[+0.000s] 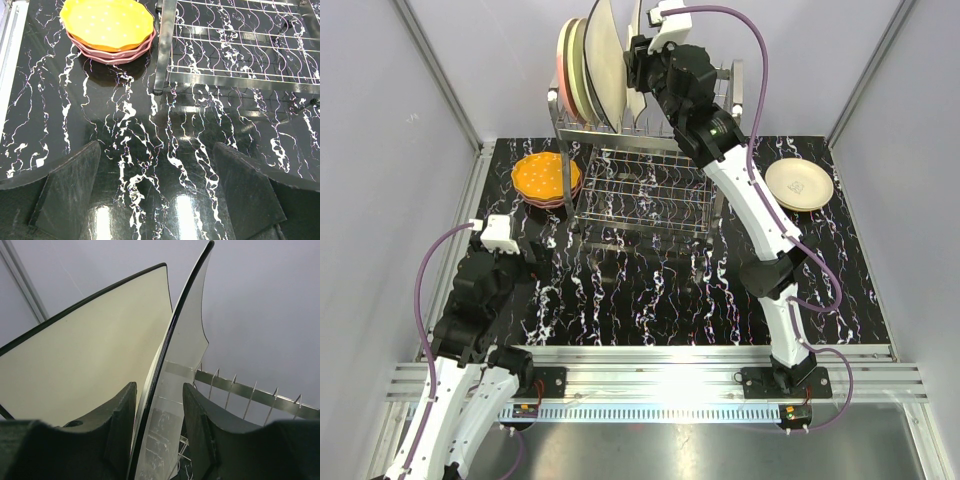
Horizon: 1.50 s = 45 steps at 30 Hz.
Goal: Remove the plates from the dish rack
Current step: Grab a plate with the right arm
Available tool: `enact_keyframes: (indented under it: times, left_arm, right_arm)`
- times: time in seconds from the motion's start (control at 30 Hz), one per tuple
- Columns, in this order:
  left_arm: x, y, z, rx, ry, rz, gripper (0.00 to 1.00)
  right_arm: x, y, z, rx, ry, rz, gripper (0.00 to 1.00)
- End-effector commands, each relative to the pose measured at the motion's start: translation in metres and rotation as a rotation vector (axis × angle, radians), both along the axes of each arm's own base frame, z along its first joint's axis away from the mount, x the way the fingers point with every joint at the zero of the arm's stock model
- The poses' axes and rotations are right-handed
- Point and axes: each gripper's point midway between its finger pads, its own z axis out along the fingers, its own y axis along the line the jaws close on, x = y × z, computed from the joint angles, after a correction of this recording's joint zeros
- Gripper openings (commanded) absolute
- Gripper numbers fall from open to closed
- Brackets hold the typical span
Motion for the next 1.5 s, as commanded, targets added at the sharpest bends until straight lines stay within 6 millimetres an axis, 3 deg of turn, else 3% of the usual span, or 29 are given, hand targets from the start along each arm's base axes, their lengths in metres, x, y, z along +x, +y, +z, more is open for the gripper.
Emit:
enact_keyframes:
  times: [0.0,0.1,0.3,0.8,0.97,1.2,1.4,1.47]
  left_arm:
    - [0.005,-0.005,0.01,-0.006,-0.046,-0.026,0.99]
    - [0.005,-0.004,0.01,-0.007,-0.047,-0.025,0.99]
    - [0.004,-0.005,0.01,-0.008,-0.048,-0.028,0.99]
    - [0.004,-0.005,0.011,-0.009,-0.051,-0.028,0.99]
    - [0.004,-0.005,0.012,-0.009,-0.053,-0.029,0.99]
    - [0.004,-0.005,0.012,-0.009,-0.053,-0.029,0.99]
    - [0.004,-0.006,0.012,-0.01,-0.053,-0.032,0.99]
    - [0.004,-0.006,0.012,-0.01,-0.054,-0.032,0.99]
  right_arm:
    - [-0.031,-0.001,0.055,0.138,-0.092,0.075,0.0]
    - [-0.028,0.005,0.039,0.122,-0.05,0.092,0.09]
    - [-0.026,0.01,0.025,0.107,-0.015,0.102,0.31]
    - [-0.033,0.016,0.019,0.089,0.005,0.132,0.51]
    - [-0.039,0.02,0.02,0.087,0.006,0.146,0.62]
    - [-0.044,0.02,0.028,0.097,-0.007,0.149,0.62]
    - [-0.052,0.018,0.032,0.124,0.016,0.146,0.46]
    - [-0.055,0.018,0.032,0.128,0.025,0.146,0.45]
